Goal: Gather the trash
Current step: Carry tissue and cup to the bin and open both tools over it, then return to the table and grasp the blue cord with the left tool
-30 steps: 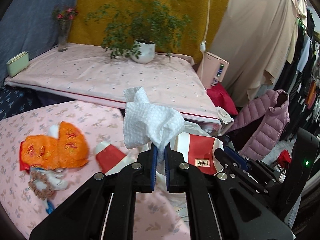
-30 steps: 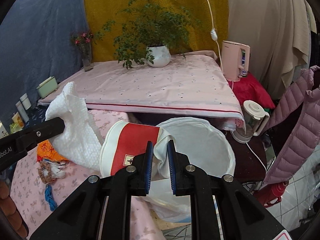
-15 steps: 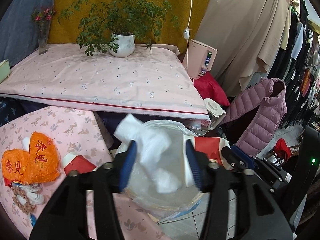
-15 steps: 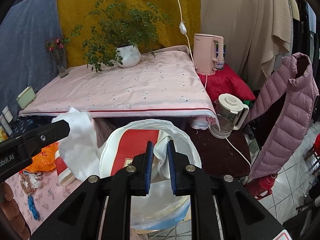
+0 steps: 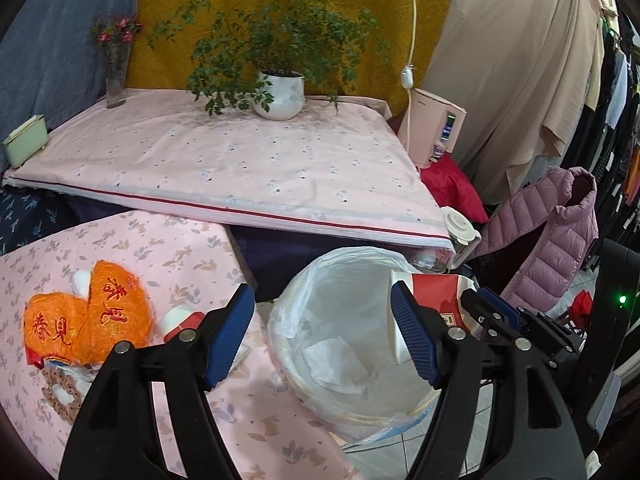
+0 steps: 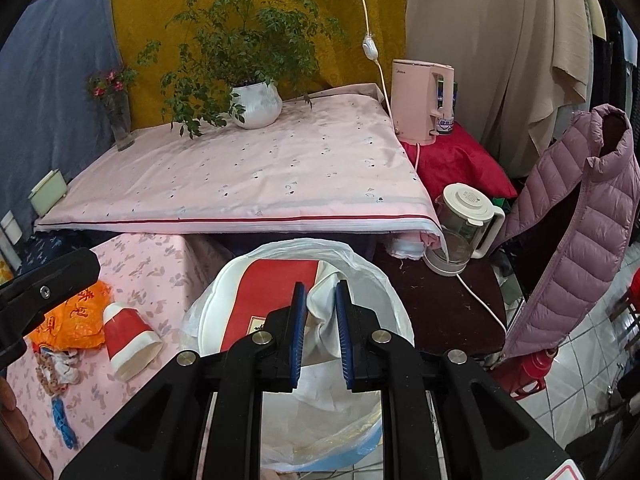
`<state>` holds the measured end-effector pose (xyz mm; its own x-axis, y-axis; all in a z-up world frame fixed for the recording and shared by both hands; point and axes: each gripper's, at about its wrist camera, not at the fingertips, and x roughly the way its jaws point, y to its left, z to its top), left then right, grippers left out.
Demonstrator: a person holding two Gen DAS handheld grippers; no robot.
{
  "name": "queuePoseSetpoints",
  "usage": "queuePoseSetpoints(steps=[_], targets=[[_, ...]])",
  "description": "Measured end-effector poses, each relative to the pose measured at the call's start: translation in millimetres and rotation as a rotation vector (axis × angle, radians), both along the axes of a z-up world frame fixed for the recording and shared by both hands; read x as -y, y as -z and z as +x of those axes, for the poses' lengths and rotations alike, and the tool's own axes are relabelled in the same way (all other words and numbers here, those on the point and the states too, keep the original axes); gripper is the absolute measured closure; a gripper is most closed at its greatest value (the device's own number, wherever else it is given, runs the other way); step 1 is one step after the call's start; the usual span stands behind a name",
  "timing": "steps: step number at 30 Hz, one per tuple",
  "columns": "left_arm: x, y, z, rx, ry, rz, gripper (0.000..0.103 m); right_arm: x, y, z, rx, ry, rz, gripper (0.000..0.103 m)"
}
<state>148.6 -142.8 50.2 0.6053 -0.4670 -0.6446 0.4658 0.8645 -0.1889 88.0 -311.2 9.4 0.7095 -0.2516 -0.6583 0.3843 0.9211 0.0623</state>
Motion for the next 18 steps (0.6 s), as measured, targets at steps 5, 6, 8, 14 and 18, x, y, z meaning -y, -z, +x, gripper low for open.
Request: queuePoseSetpoints(steps=[5,6,8,14,18], targets=[[-14.9,-0.1,0.8,0.020,-0.046,0.008,0.026,-10.2,-3.2,7.0,0.008,-0.015,0.007,0.086],[-17.6,-0.1,1.0,0.022,-0.054,0.009,0.024,-12.4,-4.1,7.4,0.008,-0.017,0.006,0.083],[-23.2,-0.5,0.9,0.030,-0.072,0.011,0.022,-16.7,-6.7,7.4,0.012,-0.025,0.008,0.076],[-42.3,0.9,0.4,0.031,-0.125,0.008,0.017,-32.5,-15.6,1.6,0.030,-0.042,-0.006,0.055],[-56.8,4.0,-2.9,0.029,-0.154,0.008,0.016,-49.6,-21.1,-4.8,0.041,-0.062,-0.031,0.047]])
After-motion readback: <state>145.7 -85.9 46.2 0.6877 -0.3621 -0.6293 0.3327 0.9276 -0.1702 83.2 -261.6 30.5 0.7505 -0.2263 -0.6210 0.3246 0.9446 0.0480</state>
